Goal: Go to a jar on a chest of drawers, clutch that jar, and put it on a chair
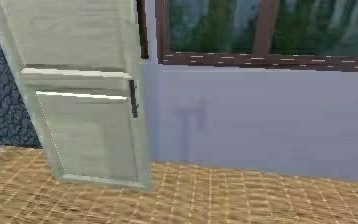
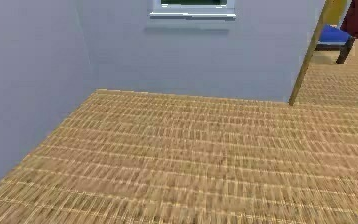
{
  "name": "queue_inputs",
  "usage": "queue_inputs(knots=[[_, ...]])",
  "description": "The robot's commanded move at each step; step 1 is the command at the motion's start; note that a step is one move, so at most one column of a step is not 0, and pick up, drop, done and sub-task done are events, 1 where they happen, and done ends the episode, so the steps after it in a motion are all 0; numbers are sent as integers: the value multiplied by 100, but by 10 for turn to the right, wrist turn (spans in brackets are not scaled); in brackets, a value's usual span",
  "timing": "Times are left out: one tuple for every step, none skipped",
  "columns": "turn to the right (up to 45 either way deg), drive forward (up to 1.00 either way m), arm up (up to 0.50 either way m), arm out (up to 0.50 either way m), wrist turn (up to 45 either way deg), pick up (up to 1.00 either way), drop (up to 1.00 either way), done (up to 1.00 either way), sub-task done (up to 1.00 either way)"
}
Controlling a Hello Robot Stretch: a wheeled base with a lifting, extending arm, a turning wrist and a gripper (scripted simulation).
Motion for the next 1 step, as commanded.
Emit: queue_inputs(knots=[[0, 50, 0, 0, 0, 0, 0, 0, 0]])
